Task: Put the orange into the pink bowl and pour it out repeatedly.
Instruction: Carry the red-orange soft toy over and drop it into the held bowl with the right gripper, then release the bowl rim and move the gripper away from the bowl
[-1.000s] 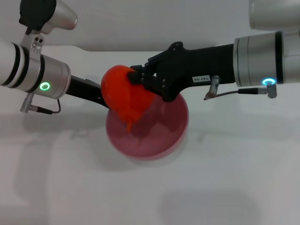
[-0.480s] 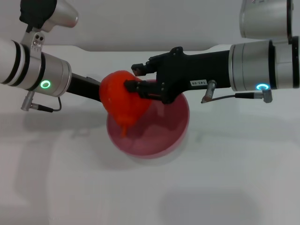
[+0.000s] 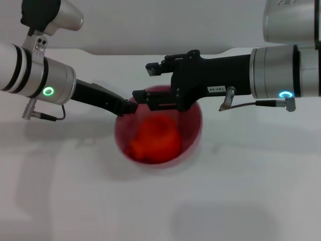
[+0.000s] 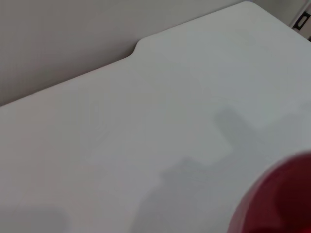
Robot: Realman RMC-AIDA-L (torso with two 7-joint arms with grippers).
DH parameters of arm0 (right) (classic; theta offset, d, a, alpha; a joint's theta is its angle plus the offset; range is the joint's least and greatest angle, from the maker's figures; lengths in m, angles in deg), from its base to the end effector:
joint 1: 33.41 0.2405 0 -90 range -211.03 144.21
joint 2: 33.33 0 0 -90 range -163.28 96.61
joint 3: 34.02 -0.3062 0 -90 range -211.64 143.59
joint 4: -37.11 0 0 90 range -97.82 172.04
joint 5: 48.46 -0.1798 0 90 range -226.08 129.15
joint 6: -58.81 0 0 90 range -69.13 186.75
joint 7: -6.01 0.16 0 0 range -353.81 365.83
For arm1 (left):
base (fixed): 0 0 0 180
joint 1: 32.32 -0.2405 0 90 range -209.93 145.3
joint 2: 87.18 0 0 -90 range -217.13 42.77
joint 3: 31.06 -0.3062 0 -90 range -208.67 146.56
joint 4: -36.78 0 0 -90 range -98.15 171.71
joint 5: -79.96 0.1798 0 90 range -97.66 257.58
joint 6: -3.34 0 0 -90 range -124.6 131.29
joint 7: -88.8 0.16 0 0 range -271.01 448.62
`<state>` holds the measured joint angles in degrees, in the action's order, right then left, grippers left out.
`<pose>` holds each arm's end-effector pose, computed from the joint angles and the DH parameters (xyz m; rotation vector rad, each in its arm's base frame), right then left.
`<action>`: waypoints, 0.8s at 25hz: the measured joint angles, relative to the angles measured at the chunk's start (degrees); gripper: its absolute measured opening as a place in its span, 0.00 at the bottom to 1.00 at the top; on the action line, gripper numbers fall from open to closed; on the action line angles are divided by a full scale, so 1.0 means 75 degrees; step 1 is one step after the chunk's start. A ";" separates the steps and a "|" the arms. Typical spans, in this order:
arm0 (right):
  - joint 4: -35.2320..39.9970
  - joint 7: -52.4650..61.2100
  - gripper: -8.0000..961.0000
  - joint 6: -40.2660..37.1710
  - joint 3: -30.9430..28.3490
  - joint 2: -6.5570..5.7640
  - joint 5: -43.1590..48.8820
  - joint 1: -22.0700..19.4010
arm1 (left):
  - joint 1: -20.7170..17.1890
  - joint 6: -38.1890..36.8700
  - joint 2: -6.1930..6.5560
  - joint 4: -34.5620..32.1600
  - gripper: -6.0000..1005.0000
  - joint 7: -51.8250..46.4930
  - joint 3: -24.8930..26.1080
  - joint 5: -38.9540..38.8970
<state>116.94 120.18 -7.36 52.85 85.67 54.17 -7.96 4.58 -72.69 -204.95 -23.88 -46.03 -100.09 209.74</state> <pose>0.1398 0.3350 -0.0576 -2.8113 0.3184 0.5630 -0.2260 0.3885 -0.0461 -2.6397 -1.0344 -0.0357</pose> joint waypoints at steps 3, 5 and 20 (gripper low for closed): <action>0.0170 0.0000 0.69 -0.0007 0.0006 0.0013 0.0000 -0.0103 | -0.0006 0.0004 0.0000 0.0002 0.05 0.0001 0.0035 0.0003; 0.0288 -0.0017 0.70 -0.0028 -0.0017 0.0025 0.0000 -0.0178 | -0.0011 0.0014 0.0004 0.0002 0.05 0.0000 0.0056 0.0002; -0.1728 -0.9685 0.70 -0.1687 -0.0468 0.0036 -0.9226 -0.2704 | -0.0168 0.0053 0.0006 -0.0002 0.05 -0.0014 0.0064 0.0023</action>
<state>103.98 47.54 -20.02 49.34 85.94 -15.02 -28.24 3.31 -72.30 -204.90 -23.90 -46.13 -99.61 209.91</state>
